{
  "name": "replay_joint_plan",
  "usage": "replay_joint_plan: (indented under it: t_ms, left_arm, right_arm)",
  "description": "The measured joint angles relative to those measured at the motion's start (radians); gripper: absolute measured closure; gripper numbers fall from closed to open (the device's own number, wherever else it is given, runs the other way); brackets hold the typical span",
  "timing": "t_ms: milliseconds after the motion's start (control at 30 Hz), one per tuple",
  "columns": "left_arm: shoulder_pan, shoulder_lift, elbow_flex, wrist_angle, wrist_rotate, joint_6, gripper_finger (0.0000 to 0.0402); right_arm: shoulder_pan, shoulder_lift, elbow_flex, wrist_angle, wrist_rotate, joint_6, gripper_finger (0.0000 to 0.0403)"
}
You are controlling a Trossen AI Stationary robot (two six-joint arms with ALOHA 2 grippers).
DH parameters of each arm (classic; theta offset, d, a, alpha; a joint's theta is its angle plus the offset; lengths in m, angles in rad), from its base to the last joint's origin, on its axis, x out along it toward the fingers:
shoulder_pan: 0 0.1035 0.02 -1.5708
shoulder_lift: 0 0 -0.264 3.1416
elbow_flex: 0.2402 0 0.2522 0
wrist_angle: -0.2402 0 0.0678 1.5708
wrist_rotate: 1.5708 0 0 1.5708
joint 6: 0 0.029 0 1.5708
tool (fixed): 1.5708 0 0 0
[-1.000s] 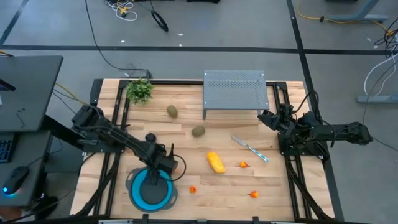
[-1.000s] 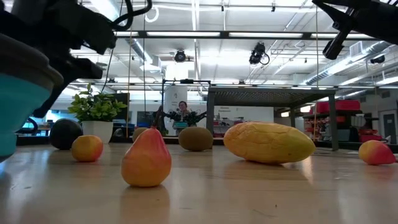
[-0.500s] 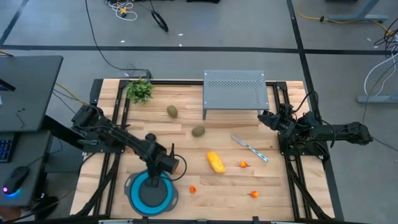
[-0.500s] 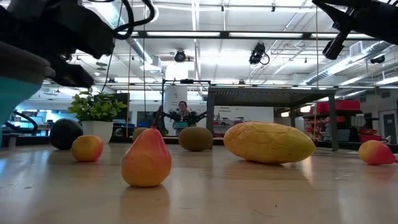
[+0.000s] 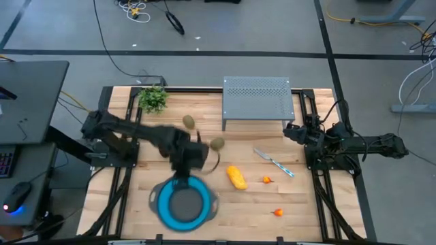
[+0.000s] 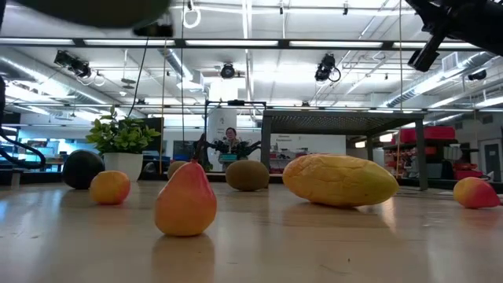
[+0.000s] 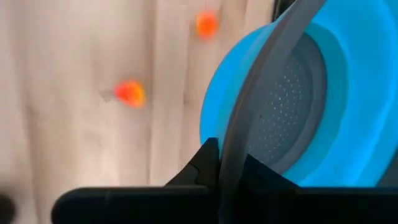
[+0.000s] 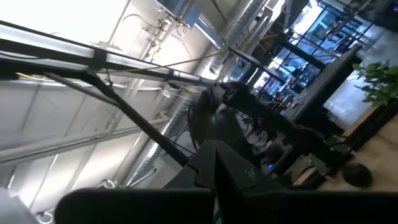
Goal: Pick & Place Fruit
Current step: Put the strainer bowl on the shelf
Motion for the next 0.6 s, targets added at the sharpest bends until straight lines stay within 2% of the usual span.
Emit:
replay_joint_plan:
  t_ms: [100, 233, 400, 500, 600]
  left_arm:
    - [0.108, 0.000, 0.121, -0.005, -0.032, -0.020, 0.0391]
    - [0.275, 0.004, 0.224, 0.151, -0.066, -0.123, 0.0390]
    - [0.466, 0.008, 0.228, 0.480, -0.074, -0.324, 0.0391]
    - [0.556, 0.035, 0.230, 0.607, -0.135, -0.458, 0.0390]
    - [0.619, 0.075, 0.231, 0.710, -0.211, -0.479, 0.0390]
  right_arm:
    - [0.000, 0.000, 0.000, 0.009, -0.016, 0.017, 0.0400]
    - [0.000, 0.000, 0.000, 0.008, -0.017, 0.018, 0.0400]
    - [0.000, 0.000, 0.000, 0.009, -0.016, 0.017, 0.0400]
    - [0.000, 0.000, 0.000, 0.015, -0.013, 0.017, 0.0400]
    - [0.000, 0.000, 0.000, 0.019, -0.010, 0.016, 0.0400]
